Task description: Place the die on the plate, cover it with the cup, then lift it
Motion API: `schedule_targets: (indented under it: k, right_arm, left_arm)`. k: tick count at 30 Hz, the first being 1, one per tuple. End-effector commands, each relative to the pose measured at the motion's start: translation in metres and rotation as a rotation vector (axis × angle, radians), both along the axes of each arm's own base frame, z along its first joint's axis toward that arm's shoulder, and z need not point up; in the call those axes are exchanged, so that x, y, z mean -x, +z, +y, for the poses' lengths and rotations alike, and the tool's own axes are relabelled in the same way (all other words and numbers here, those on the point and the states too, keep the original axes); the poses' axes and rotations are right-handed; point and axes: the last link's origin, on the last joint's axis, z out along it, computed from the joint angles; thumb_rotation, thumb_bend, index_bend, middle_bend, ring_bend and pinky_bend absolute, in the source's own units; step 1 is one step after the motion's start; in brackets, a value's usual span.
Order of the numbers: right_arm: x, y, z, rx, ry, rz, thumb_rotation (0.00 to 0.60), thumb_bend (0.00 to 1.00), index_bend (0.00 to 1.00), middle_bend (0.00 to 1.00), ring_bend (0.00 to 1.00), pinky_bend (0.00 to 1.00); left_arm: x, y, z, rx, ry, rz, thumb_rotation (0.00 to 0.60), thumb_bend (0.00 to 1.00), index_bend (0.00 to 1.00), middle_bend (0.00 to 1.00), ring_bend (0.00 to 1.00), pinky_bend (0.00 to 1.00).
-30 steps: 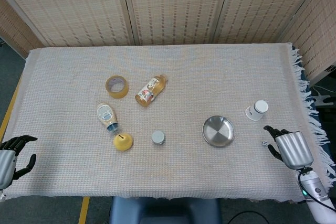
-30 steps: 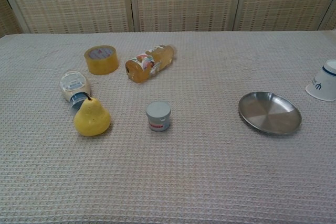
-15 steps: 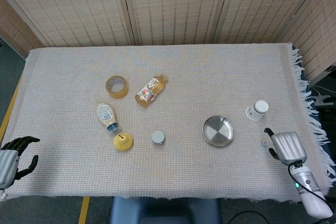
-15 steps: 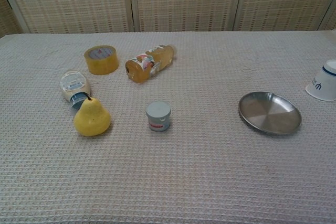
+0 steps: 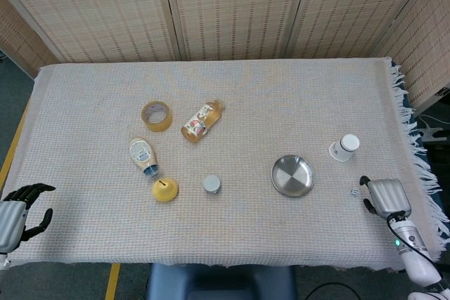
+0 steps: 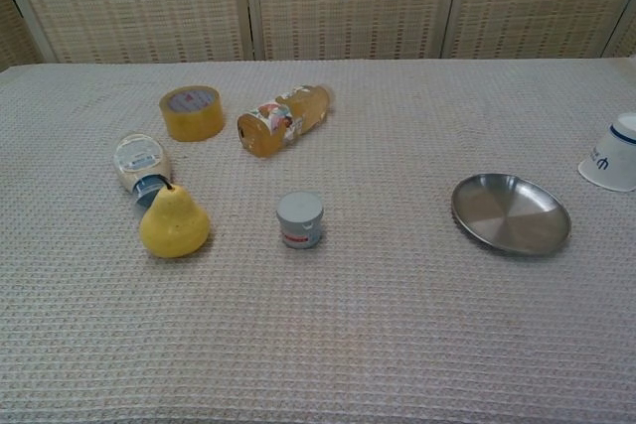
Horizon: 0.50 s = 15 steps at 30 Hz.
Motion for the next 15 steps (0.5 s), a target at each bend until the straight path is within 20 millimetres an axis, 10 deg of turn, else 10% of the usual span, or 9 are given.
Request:
schedule_targets:
  k: [1,15]
  right_arm:
    - [0.004,-0.001,0.001,-0.001,-0.014,-0.001,0.600,0.26,0.37,0.76,0.83,1.00]
    - [0.021,-0.014,-0.007,-0.013,-0.050,-0.030,0.600,0.26,0.40,0.77,0.84,1.00]
  left_arm:
    - [0.000,0.000,0.000,0.001,0.000,0.001,0.600,0.43,0.30,0.29,0.27,0.35]
    - [-0.002,-0.003,-0.001,0.021,-0.006,0.012,0.600,0.43,0.31,0.29,0.27,0.35]
